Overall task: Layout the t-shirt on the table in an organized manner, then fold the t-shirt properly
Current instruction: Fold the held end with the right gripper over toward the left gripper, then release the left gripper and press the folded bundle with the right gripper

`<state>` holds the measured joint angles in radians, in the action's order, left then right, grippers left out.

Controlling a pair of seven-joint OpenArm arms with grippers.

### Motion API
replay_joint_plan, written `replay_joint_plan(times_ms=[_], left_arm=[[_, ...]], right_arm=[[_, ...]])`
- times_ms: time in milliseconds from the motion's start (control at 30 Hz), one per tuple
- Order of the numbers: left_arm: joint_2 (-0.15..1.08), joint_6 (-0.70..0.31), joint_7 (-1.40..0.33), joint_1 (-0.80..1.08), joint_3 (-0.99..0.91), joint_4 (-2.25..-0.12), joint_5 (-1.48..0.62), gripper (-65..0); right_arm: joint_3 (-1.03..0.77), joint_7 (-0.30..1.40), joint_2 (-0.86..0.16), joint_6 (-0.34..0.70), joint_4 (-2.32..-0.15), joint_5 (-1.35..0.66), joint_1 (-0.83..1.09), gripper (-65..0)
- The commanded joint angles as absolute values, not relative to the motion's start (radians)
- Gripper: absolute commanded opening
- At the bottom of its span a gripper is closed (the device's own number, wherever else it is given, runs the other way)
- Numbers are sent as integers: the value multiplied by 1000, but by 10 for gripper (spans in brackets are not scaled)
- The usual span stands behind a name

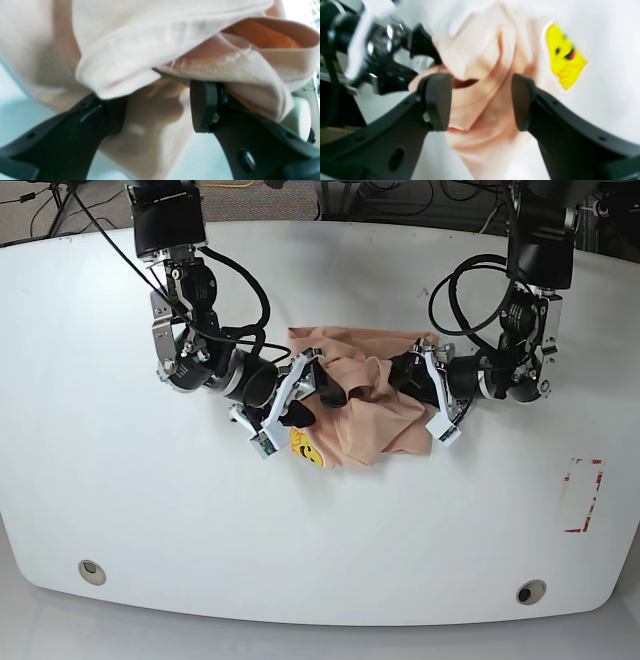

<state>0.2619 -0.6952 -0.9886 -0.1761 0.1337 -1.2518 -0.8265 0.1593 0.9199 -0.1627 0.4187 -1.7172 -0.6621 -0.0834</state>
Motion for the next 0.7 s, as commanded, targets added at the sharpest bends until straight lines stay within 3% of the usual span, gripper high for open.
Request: replay_joint_plan(times_ms=[0, 467, 667], left_arm=[[309, -698, -978, -196, 133, -1300, -911, -274], [558, -698, -1006, -180, 128, -1409, -1092, -276], [622, -698, -1007, -104, 1, -1483, -1099, -276]], right_arm=[[159, 891, -157, 429, -1732, -688, -111, -293], [237, 865, -102, 429, -1650, -587, -176, -293], [268, 808, -39, 429, -1598, -481, -183, -290]])
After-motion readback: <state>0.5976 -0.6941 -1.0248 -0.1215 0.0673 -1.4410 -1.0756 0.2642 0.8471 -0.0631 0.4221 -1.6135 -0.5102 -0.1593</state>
